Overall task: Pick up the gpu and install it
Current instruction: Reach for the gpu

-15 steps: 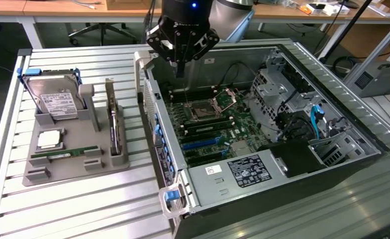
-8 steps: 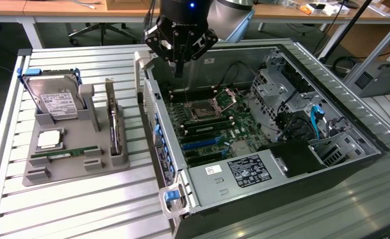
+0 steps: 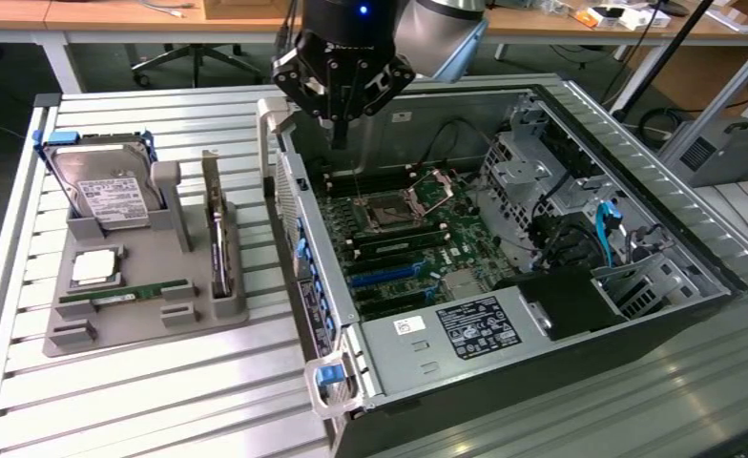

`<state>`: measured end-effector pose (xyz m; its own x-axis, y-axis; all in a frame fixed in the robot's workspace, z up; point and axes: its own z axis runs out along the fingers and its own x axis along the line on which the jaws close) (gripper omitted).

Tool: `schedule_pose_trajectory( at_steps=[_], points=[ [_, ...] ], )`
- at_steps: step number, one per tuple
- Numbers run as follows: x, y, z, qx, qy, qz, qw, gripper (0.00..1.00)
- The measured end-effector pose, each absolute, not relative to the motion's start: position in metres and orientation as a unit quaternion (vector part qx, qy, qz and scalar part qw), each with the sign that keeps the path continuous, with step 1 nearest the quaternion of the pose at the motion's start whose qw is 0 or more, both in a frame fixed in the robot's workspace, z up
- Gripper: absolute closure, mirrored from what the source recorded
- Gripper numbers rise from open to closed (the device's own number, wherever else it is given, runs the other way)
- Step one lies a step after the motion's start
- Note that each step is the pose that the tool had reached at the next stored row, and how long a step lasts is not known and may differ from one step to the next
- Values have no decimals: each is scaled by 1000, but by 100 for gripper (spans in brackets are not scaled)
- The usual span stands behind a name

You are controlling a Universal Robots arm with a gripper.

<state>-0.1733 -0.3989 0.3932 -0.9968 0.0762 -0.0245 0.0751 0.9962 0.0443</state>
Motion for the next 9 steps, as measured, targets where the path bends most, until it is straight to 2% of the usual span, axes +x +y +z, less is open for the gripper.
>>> schedule_pose_trajectory(
  at_steps=[9],
  points=[
    [-177,-399,393,38,999,22,13,89]
  ],
)
